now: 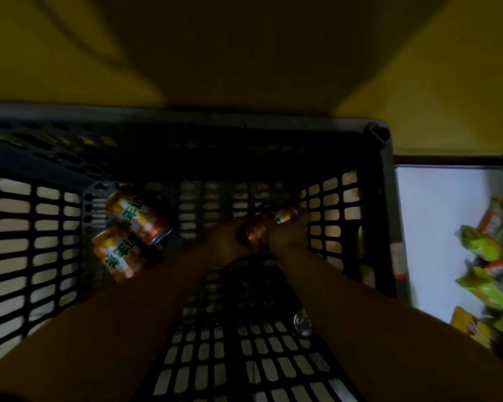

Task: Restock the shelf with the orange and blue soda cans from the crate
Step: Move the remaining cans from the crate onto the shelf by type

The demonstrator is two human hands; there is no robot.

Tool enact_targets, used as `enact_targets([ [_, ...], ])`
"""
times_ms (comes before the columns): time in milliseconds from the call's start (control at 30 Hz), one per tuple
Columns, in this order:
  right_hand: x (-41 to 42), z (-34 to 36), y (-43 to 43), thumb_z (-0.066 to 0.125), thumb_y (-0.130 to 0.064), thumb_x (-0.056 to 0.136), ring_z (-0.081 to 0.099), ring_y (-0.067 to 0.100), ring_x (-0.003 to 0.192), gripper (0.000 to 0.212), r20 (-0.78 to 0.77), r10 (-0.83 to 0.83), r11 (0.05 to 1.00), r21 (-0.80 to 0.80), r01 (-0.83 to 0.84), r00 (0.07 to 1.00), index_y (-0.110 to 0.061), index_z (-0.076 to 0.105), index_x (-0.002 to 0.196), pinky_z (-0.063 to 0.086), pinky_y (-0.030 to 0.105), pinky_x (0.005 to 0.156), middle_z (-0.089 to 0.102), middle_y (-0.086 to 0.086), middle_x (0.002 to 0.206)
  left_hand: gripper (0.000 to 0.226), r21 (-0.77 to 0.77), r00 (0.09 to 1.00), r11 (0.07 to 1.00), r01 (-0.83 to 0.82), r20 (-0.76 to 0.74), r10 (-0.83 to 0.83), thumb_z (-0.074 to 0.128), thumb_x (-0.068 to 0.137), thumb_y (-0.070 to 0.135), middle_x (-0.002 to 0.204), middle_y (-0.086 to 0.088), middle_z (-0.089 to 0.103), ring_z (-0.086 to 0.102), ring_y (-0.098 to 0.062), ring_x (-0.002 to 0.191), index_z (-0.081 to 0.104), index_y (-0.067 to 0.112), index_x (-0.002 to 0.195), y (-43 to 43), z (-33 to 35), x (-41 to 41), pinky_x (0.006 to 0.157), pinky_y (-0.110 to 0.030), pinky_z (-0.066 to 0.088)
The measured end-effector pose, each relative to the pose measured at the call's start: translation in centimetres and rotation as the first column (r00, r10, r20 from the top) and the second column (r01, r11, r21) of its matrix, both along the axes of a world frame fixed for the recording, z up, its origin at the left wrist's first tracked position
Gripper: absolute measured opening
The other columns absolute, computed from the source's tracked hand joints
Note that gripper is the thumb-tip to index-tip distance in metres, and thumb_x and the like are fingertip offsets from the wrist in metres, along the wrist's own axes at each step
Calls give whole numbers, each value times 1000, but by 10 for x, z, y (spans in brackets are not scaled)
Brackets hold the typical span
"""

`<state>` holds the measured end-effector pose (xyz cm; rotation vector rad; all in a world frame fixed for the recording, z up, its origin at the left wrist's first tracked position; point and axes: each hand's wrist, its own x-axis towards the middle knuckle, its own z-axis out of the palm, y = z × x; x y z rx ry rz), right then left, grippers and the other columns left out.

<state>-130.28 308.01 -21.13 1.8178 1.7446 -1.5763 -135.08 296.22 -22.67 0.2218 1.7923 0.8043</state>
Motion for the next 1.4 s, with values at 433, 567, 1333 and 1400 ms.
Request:
enact_targets([
  [433, 39, 178, -26, 76, -21, 79, 57, 26, 112, 80, -283, 39, 999, 4, -40, 958, -23, 31, 145, 54, 40, 86, 51, 5, 132, 58, 209, 977, 956, -206, -20, 214, 73, 77, 1, 113, -1, 61, 58, -1, 86, 50, 13, 128, -30, 182, 25, 65, -3, 45],
  [567, 70, 257, -23, 64, -30, 91, 61, 16, 89, 47, -386, 48, 999, 18, -44, 921, -20, 41, 131, 50, 25, 62, 57, 2, 116, 61, 298, 970, 930, -214, -45, 237, 77, 73, 3, 107, 2, 60, 57, 2, 82, 50, 12, 127, -35, 263, 53, 67, -6, 47],
  [1333, 388, 654, 33, 80, -40, 68, 65, 17, 98, 68, -611, 210, 729, 618, 295, 763, -29, 45, 125, 56, 46, 87, 65, -4, 107, 64, 652, 874, 599, 464, -449, -188, 82, 58, 33, 106, -3, 70, 67, -18, 100, 56, 17, 114, 78, 635, 305, 95, -39, 51],
  [1400, 420, 664, 45, 80, -39, 69, 64, 17, 99, 66, -610, 171, 690, 634, 348, 773, -30, 46, 125, 55, 45, 89, 64, -5, 109, 61, 609, 812, 550, 572, -516, -273, 82, 59, 38, 108, 2, 70, 65, -14, 103, 58, 23, 113, 102, 647, 325, 99, -38, 48],
])
